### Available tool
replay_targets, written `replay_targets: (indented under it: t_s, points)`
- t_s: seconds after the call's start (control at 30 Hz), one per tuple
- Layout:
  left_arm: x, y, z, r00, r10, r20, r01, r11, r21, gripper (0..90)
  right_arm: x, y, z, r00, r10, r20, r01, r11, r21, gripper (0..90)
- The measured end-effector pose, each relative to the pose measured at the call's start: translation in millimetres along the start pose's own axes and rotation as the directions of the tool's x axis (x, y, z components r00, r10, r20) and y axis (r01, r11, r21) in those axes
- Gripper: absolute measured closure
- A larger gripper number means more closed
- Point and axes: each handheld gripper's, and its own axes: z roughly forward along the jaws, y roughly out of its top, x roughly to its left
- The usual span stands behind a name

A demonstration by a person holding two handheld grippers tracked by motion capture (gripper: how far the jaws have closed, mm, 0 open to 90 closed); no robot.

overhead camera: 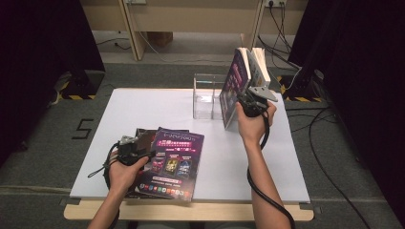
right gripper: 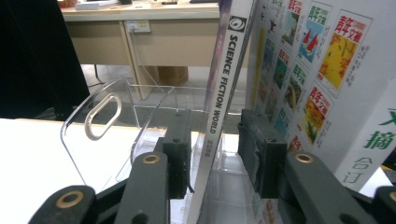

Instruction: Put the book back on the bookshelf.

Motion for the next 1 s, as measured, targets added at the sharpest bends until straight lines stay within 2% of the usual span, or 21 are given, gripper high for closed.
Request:
replay_targets:
  t_s: [0.33,1.0]
  points:
    - [-0.1,0.0,0.0,1.0,0.003,-0.001,-0.003,1.0,0.001,53.2,-0.4,-8.6,-5.0,0.9999,0.011,0.0,-0.011,1.0,0.004,64.2]
    - [0.8,0.1,0.5,1.0,-0.001,-0.003,0.001,1.0,0.004,52.9,5.9,-19.4,-22.9,0.9996,-0.005,-0.028,0.005,1.0,0.014,63.2]
